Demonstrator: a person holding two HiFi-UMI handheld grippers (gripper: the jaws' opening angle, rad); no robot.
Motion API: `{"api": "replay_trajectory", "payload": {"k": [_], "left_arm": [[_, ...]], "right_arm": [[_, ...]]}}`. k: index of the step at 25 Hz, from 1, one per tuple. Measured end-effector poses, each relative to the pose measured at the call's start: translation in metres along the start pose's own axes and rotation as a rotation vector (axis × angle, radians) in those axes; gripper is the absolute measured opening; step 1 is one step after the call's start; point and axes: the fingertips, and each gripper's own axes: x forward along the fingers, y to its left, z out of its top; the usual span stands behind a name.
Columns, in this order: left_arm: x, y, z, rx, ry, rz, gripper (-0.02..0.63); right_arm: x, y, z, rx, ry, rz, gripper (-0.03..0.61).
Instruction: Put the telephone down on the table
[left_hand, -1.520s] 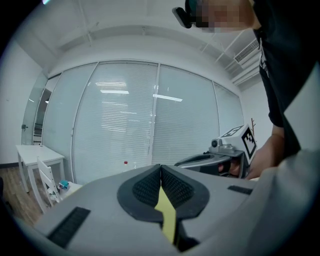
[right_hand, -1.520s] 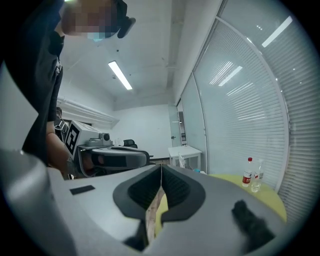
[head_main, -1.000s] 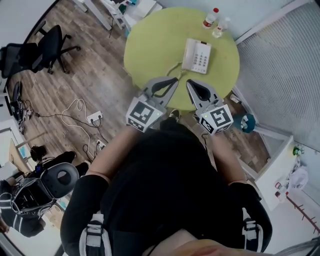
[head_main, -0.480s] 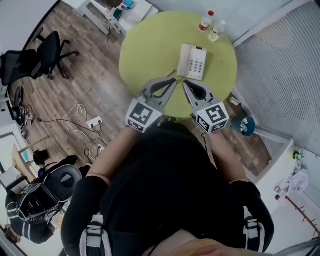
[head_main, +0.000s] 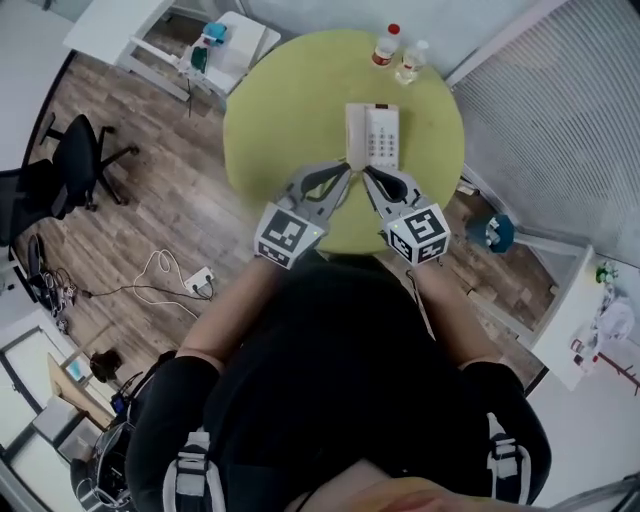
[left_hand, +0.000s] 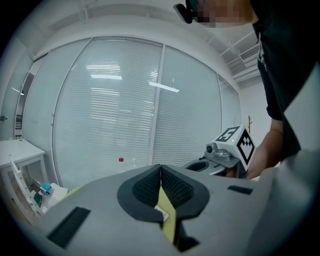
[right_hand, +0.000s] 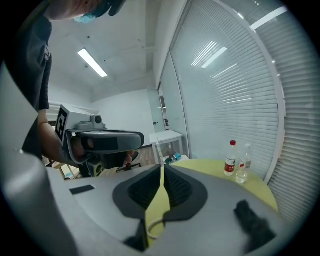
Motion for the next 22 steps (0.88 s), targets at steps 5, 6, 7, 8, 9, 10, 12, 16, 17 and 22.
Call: {"api": "replay_trajectory", "payload": {"k": [5, 6, 7, 8, 9, 10, 12, 16, 17, 22], "left_arm": [[0.019, 0.022, -0.011, -0.002, 0.037, -0.082, 0.012], [0.023, 0.025, -0.014, -0.003, 0.044, -0.096, 0.012], [0.026, 0.029, -0.017, -0.005, 0.05, -0.109, 0.012], [0.029, 0.034, -0.02, -0.007, 0.055, -0.118, 0.012], [0.033, 0.039, -0.024, -0.008, 0.059, -0.126, 0.012], [0.035, 0.044, -0.027, -0.009, 0.061, -0.132, 0.012], [0.041, 0.051, -0.034, -0.014, 0.06, -0.146, 0.012], [0.053, 0.065, -0.048, -0.029, 0.069, -0.161, 0.012], [0.055, 0.069, -0.053, -0.033, 0.073, -0.163, 0.012], [0.069, 0.082, -0.075, -0.049, 0.091, -0.166, 0.012]], "right_arm": [[0.023, -0.025, -0.012, 0.047, 0.032, -0.095, 0.018], [0.028, -0.029, -0.015, 0.057, 0.04, -0.11, 0.018], [0.033, -0.034, -0.019, 0.067, 0.049, -0.125, 0.018], [0.039, -0.038, -0.023, 0.076, 0.059, -0.138, 0.018], [0.046, -0.042, -0.026, 0.083, 0.07, -0.149, 0.018], [0.052, -0.046, -0.03, 0.085, 0.082, -0.159, 0.018], [0.063, -0.054, -0.04, 0.083, 0.108, -0.18, 0.019], [0.081, -0.07, -0.06, 0.098, 0.146, -0.226, 0.02], [0.086, -0.074, -0.066, 0.102, 0.154, -0.239, 0.02], [0.104, -0.091, -0.094, 0.131, 0.189, -0.299, 0.075]]}}
